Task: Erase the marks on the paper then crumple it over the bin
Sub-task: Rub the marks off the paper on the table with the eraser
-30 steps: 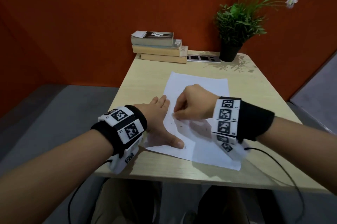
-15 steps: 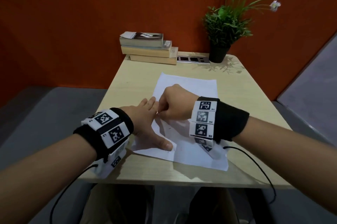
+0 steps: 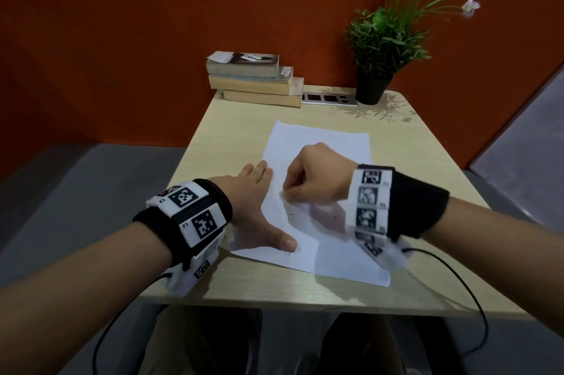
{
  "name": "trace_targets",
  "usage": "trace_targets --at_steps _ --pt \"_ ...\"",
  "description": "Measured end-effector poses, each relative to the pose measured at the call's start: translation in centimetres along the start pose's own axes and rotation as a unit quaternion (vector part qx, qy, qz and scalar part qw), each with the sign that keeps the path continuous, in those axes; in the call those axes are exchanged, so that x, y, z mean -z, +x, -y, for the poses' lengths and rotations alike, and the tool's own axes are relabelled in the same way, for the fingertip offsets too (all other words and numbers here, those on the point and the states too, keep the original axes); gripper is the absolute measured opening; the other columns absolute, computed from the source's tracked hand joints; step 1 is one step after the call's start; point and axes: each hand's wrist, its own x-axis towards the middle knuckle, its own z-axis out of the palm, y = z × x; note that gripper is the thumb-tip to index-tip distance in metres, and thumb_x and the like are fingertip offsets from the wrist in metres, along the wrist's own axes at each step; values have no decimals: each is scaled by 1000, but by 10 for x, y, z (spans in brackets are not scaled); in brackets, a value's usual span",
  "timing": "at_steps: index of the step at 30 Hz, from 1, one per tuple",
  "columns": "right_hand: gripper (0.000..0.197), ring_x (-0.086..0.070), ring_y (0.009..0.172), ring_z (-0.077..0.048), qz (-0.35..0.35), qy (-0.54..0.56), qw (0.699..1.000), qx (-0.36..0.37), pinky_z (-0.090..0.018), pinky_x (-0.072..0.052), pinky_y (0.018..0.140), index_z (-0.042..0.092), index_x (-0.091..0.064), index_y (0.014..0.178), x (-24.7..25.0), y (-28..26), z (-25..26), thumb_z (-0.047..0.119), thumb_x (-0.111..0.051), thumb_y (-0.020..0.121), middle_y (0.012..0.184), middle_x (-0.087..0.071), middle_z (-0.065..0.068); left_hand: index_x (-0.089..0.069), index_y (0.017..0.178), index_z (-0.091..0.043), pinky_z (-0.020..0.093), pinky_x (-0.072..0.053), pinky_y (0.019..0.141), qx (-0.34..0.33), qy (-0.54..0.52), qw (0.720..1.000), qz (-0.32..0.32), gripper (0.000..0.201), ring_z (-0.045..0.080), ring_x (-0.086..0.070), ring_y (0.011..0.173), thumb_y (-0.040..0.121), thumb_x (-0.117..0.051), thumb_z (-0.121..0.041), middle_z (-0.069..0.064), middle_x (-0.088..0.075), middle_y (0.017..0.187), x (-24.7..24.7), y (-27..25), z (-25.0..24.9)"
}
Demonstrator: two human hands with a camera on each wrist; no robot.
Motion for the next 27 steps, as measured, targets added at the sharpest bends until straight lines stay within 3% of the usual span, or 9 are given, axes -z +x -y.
trace_targets --at_steps 2,7,10,12,14,16,22,25,27 --pt "9 -66 69 1 1 -19 1000 6 -14 -53 64 18 -79 76 1 -2 -6 19 -71 78 74 -74 11 23 156 -14 47 -9 125 0 1 1000 0 155 18 24 151 51 -56 -97 -2 33 161 -2 1 1" --pt "8 -69 74 -14 -66 -38 991 -107 -31 -60 71 15 -80 74 27 20 -50 14 -72 77 76 -75 3 23 156 -15 47 -8 125 -2 -4 1000 4 154 17 24 150 52 -56 -96 -3 34 161 -2 0 2" --pt "8 -71 76 -18 -64 -39 991 -108 -36 -63 72 15 -79 73 30 19 -43 15 -71 75 79 -76 1 23 156 -15 47 -8 125 3 -2 1000 4 154 16 24 151 51 -56 -96 -4 34 161 1 -2 0" --pt "9 -71 74 -12 -36 -12 997 -64 -31 -63 70 13 -79 75 20 2 -22 19 -72 73 76 -76 4 24 155 -15 47 -7 125 7 -2 1000 3 154 16 24 151 52 -57 -96 -4 34 161 1 -2 -1" --pt "9 -69 72 -1 28 -10 1000 2 -19 -57 69 18 -80 77 6 -26 3 24 -74 76 76 -76 10 25 155 -14 46 -7 125 11 2 1000 2 154 16 24 150 53 -57 -95 -3 34 161 0 -2 -2" --pt "8 -67 72 0 50 -29 998 40 -13 -52 68 19 -80 79 -2 -42 5 24 -73 79 77 -76 11 25 155 -13 46 -7 125 11 3 1000 2 154 16 24 150 54 -58 -95 -3 34 161 0 -2 -3" --pt "9 -70 74 -8 -58 -43 994 -85 -22 -53 67 13 -80 76 27 -27 -62 14 -72 78 76 -76 6 25 155 -15 47 -8 125 11 3 1000 7 152 16 24 150 55 -56 -95 -4 35 160 0 -6 -4" --pt "9 -68 71 -2 -66 -43 994 -79 -23 -58 68 16 -80 75 26 -31 -58 15 -72 77 74 -75 9 25 155 -14 47 -8 125 12 7 1000 6 152 17 23 151 53 -54 -96 -3 34 161 3 -7 -5" --pt "8 -66 68 5 -29 -19 998 -43 -14 -53 66 19 -80 75 15 -46 -40 19 -72 76 72 -74 13 24 155 -14 47 -7 125 12 6 1000 4 153 17 23 151 53 -54 -96 -3 33 161 4 -7 -5"
